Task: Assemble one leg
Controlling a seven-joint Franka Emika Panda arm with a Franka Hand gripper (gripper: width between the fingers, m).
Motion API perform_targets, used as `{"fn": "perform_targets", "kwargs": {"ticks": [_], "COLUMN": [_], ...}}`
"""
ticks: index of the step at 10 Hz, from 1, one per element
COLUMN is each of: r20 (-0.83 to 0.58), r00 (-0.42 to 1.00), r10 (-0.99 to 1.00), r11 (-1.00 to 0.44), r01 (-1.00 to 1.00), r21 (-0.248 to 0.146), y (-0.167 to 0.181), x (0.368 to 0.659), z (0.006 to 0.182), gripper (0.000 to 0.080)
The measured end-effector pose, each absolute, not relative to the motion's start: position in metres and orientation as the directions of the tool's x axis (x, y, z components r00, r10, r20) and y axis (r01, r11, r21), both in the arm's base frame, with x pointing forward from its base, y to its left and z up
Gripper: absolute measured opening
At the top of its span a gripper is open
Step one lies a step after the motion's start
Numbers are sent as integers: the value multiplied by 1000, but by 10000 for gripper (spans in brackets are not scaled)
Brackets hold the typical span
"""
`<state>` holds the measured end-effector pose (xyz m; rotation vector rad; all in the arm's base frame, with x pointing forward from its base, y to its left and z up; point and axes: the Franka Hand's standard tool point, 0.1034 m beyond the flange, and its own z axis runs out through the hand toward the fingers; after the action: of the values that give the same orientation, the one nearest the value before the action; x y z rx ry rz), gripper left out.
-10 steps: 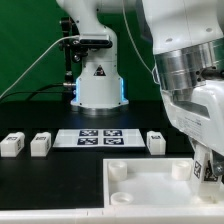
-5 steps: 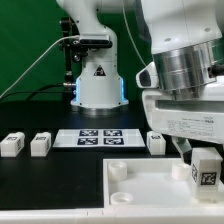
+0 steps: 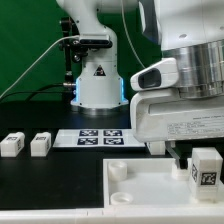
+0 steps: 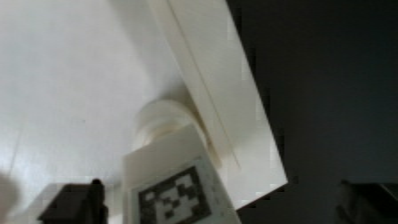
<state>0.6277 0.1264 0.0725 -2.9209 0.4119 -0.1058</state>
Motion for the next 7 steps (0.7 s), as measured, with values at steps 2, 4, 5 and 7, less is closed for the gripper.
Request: {"fn": "perform_targets", "kwargs": {"ticks": [2,4,5,7], "r20": [41,54,49,39], "r00": [997,998,999,996], "r10": [-62,7,-23,-78], "r11": [-983,-985,-985,-982], "r01": [-54,16,-14,-70], "r21": [-176,-169,-172,-175], "y": [113,112,113,113], "x": [633,633,633,633], "z": [74,73,73,73], "gripper": [649,649,649,412]}}
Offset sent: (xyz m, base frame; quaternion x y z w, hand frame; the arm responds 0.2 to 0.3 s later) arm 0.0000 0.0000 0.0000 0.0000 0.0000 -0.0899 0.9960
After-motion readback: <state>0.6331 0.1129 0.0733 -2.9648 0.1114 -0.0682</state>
